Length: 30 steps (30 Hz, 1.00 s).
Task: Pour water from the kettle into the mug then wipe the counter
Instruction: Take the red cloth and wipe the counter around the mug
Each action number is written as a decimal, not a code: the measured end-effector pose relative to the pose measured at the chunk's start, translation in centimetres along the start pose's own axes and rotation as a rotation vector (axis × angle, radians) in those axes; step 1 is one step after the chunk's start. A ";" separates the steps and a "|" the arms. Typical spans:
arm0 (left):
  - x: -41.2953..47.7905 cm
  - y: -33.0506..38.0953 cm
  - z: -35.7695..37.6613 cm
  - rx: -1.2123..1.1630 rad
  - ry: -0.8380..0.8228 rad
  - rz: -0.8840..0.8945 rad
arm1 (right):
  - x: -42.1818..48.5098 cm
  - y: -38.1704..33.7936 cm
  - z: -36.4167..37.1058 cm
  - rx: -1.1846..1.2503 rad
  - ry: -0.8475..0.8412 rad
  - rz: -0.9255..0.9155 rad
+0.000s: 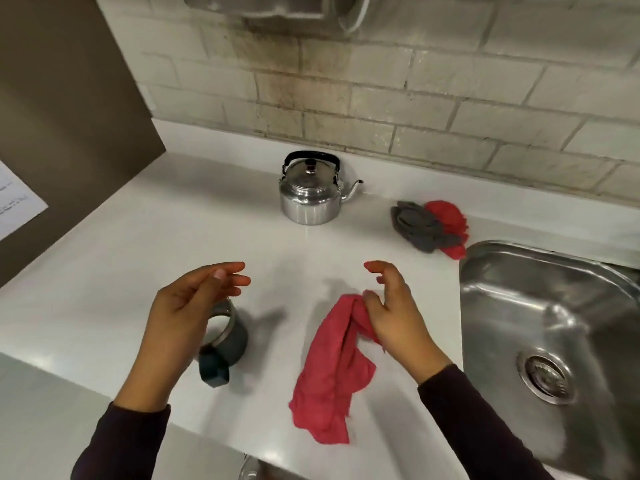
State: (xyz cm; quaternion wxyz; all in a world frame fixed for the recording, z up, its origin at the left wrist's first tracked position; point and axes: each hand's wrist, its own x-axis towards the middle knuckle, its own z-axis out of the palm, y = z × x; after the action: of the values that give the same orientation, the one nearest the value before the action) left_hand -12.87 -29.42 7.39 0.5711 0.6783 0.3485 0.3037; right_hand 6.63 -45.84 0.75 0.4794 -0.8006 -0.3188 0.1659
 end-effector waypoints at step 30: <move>-2.0 -11.2 -7.2 -0.174 -0.726 -0.583 | -8.2 1.6 18.1 -0.529 0.199 0.215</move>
State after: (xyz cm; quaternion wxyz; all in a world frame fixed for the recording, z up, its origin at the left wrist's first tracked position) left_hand -21.25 -25.89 -2.48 0.7723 0.5640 0.2755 -0.0979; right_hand -9.27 -39.91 -9.78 0.2627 -0.9392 -0.2158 0.0476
